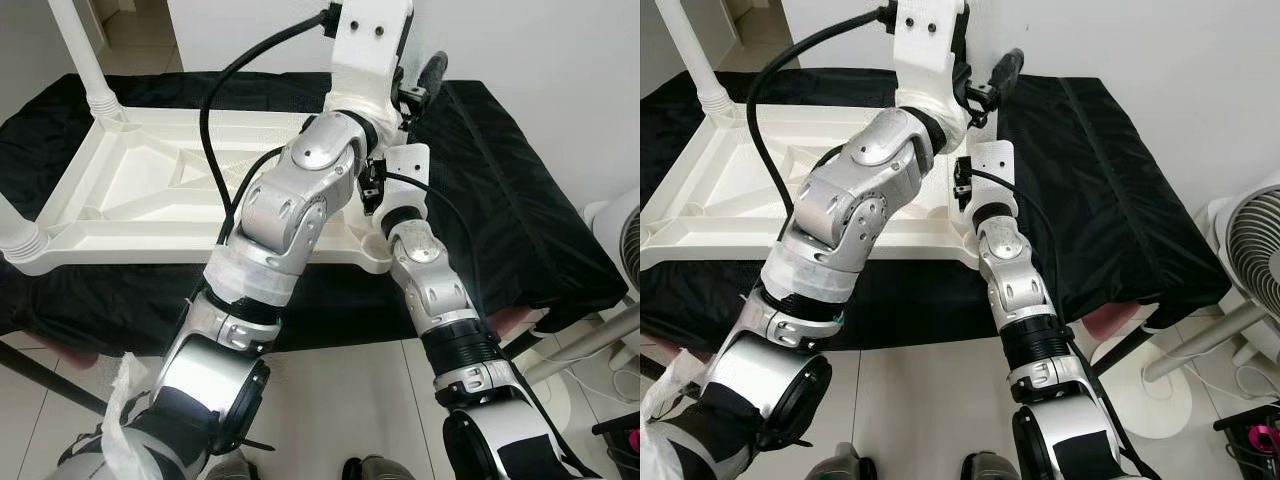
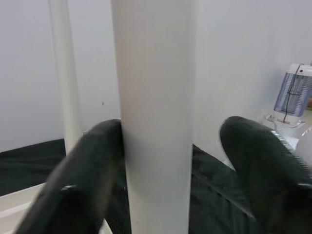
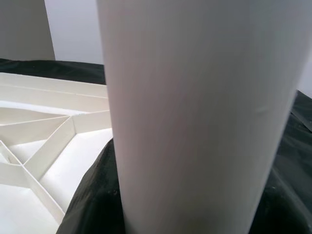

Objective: Building children table

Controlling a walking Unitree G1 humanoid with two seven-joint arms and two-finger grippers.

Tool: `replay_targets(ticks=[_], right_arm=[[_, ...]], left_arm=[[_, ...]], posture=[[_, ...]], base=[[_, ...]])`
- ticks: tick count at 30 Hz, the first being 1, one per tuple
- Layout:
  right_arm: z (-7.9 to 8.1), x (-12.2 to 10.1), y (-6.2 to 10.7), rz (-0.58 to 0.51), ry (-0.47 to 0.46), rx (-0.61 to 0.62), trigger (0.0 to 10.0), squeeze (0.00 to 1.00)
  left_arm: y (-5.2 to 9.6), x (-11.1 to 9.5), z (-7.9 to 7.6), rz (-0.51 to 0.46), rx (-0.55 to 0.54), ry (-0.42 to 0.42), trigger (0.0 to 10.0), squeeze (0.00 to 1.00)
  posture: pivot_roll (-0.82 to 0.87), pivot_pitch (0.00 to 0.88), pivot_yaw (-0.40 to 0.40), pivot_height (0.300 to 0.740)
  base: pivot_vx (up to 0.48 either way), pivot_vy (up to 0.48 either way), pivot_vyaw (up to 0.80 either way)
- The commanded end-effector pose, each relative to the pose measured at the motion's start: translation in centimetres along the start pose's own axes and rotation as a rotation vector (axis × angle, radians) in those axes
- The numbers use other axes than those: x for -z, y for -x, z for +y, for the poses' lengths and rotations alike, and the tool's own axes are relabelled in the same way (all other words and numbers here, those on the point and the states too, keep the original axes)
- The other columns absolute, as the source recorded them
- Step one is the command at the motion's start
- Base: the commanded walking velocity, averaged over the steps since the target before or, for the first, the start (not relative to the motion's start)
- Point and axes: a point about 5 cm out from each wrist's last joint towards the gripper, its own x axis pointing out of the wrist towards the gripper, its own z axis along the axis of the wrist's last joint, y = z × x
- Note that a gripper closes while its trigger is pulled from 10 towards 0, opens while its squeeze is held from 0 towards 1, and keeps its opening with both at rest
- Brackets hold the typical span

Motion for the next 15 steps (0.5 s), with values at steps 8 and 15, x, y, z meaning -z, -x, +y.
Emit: replay_targets(ticks=[8, 15], right_arm=[[-1.0, 0.0, -0.1, 0.006, -0.030, 0.036, 10.0, 0.00], [-2.4, 0.7, 0.3, 0.019, -0.036, 0.082, 10.0, 0.00]], left_arm=[[0.7, -0.8, -0.5, -0.059, 0.159, 0.032, 10.0, 0.00], [2.1, -0.5, 1.3, -0.093, 0.134, 0.085, 10.0, 0.00]], posture=[[-0.04, 0.037, 0.025, 0.740], [-0.04, 0.040, 0.027, 0.740]], base=[[0.000, 0.000, 0.00], [0.000, 0.000, 0.00]])
